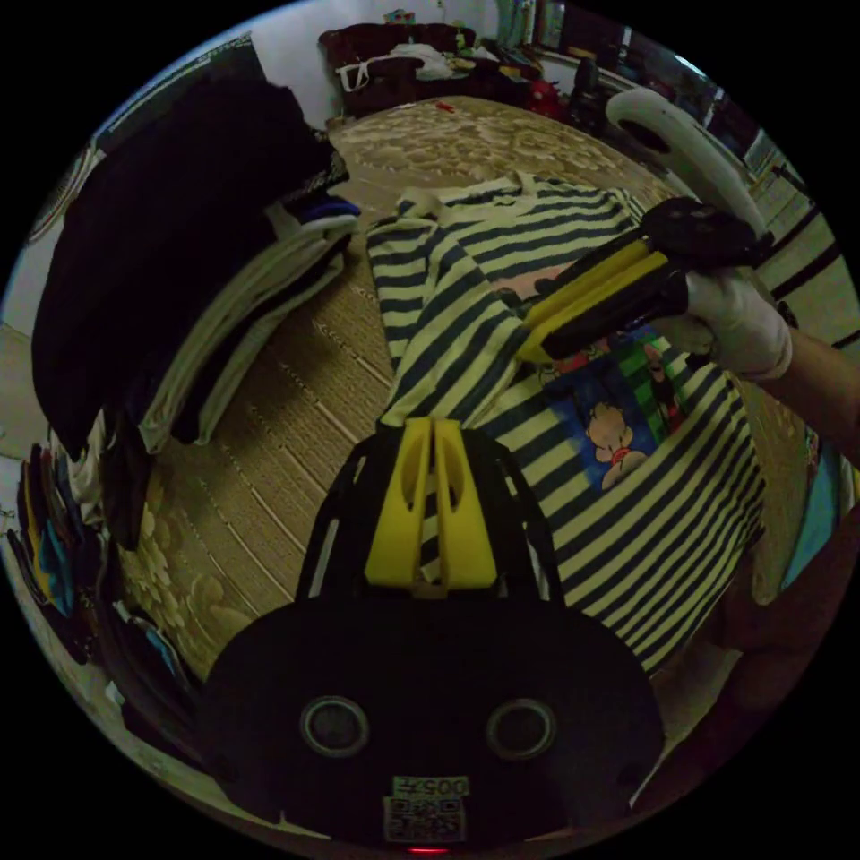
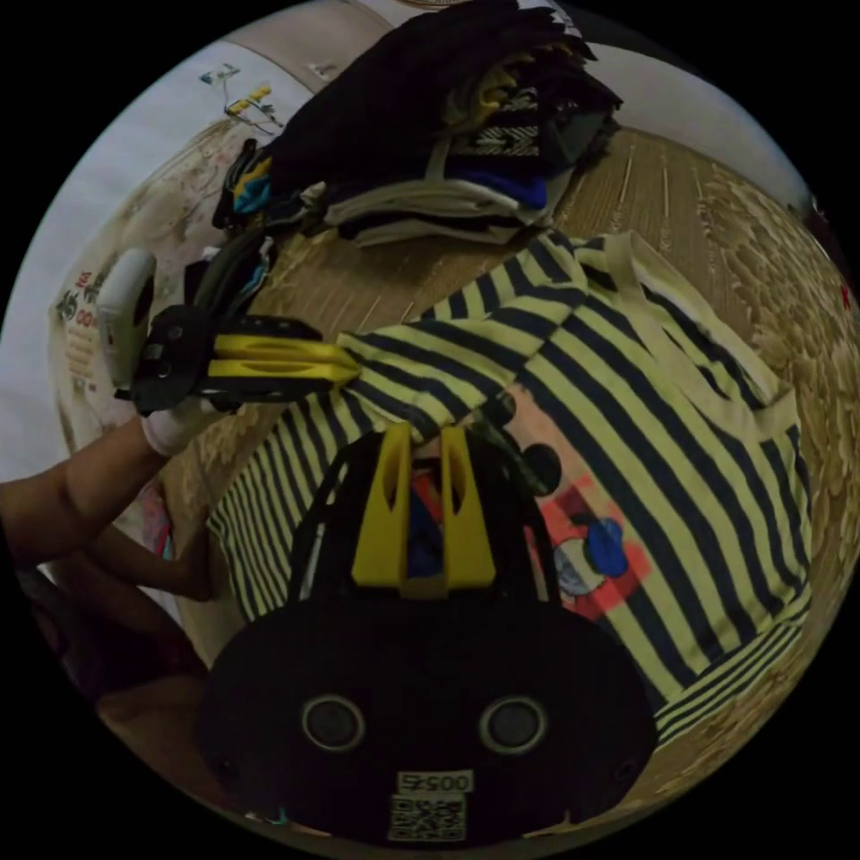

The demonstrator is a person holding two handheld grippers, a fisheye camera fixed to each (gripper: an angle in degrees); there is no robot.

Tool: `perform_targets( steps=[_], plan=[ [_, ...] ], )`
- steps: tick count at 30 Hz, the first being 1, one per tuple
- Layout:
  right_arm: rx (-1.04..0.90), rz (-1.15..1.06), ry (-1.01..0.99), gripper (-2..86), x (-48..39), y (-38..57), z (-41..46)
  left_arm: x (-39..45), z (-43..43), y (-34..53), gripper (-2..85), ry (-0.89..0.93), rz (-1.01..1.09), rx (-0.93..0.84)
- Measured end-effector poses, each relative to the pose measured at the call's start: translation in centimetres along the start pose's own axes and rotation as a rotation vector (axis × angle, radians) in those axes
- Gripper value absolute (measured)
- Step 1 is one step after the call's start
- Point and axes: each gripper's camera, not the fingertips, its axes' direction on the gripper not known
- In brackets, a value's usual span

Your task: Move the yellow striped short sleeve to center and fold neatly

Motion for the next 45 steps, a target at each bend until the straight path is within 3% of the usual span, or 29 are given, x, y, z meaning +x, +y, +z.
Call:
perform_targets(
  steps=[13, 20, 26, 30, 35, 41, 45],
  plan=[
    [0.283, -0.165, -0.137, -0.4, -3.4, -8.5, -8.6, -10.6, -6.5, 1.7, 0.0, 0.15, -0.255, 0.254],
    [0.226, -0.303, 0.027, 0.8, -6.5, -11.5, -8.9, -14.5, -6.7, 1.9, 0.0, 0.288, -0.279, 0.265],
    [0.083, -0.081, 0.239, 2.8, -3.4, -8.8, -7.2, -12.8, -4.4, 0.3, 0.0, 0.305, -0.083, 0.067],
    [0.099, -0.017, 0.076, 3.9, -1.5, -8.4, -8.1, -12.8, -4.7, -0.4, -0.1, 0.343, -0.031, 0.065],
    [0.301, 0.071, -0.119, 4.5, 1.3, -10.2, -12.2, -13.7, -5.8, -2.5, -0.1, 0.247, -0.047, 0.109],
    [0.11, 0.083, -0.002, 5.3, 1.8, -15.8, -9.7, -15.3, -5.8, -4.9, -0.6, 0.267, -0.135, 0.154],
    [0.118, 0.074, 0.068, 1.0, 1.4, -17.2, -9.2, -15.4, -5.0, -6.5, -0.6, 0.301, -0.142, 0.135]
  ],
)
